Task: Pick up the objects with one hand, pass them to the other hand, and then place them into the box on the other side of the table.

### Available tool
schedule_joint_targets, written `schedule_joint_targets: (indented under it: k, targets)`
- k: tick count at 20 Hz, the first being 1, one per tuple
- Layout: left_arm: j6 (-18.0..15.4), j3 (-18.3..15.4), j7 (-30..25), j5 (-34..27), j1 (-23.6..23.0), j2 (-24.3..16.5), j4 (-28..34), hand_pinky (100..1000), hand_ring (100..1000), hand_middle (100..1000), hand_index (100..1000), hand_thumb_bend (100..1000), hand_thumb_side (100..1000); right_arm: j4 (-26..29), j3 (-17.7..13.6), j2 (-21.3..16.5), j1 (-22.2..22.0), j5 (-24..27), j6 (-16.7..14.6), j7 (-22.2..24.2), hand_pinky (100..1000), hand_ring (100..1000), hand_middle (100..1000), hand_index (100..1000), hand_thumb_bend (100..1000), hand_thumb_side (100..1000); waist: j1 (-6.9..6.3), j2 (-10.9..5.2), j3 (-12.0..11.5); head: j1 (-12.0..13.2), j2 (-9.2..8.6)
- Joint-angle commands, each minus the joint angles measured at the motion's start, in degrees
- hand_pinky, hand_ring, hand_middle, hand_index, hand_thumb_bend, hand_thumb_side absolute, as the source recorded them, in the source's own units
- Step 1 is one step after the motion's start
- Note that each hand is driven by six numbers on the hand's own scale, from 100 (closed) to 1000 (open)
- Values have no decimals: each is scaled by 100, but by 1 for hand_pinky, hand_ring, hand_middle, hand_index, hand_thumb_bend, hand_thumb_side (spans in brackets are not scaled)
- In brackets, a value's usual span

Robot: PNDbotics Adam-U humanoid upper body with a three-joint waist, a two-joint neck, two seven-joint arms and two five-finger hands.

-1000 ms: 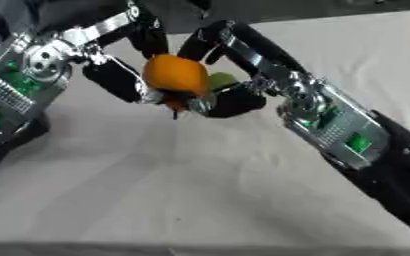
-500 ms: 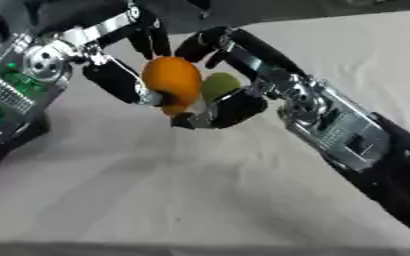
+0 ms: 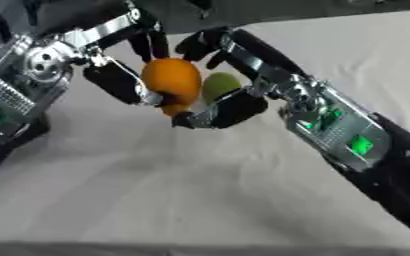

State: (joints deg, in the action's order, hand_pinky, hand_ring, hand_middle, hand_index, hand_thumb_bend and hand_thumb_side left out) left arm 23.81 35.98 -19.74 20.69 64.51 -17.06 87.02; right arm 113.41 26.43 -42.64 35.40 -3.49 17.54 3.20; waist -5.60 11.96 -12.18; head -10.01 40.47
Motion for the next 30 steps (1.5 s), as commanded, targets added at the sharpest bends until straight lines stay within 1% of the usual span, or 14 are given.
schedule_joint_targets:
  k: [1,3,7,11,19,22,27,30]
  targets:
    - [27,-103,4,15,84,-120,60,628,463,446,492,592,100,118,-101,-73,72,-41,46,5,739,805,699,820,615,210,-32,-11,-8,35,-17]
    - [42,-106,35,8,81,-110,46,609,424,398,433,602,100,118,-106,-68,73,-18,37,-10,739,805,698,819,615,208,-30,-10,-7,40,-20]
    - [37,-111,132,-38,86,-65,-25,580,380,341,355,608,100,118,-114,-62,76,33,17,-70,736,803,694,817,626,197,-30,-4,5,54,-16]
    - [0,-118,214,-112,71,-65,-79,567,367,319,323,604,100,118,-123,-73,66,71,19,-118,735,802,693,815,629,196,-44,-1,15,60,0]
    - [-84,-155,239,-120,48,-150,-57,553,361,310,312,602,100,118,-152,-95,30,63,70,-172,736,805,698,819,627,203,-44,-10,20,80,-13]
    - [-94,-197,278,-91,32,-222,-22,553,361,310,313,603,100,118,-155,-105,1,27,97,-212,737,807,705,825,624,217,-42,-17,16,99,-12]
    - [-131,-247,349,-26,-1,-331,24,552,365,314,317,604,100,118,-152,-118,-22,-1,76,-228,738,807,705,824,623,214,-38,-22,17,117,-17]
    - [-153,-323,393,13,-43,-471,63,555,368,318,322,607,100,118,-154,-133,-49,-29,69,-232,738,807,705,824,625,216,-42,-27,17,122,-1]
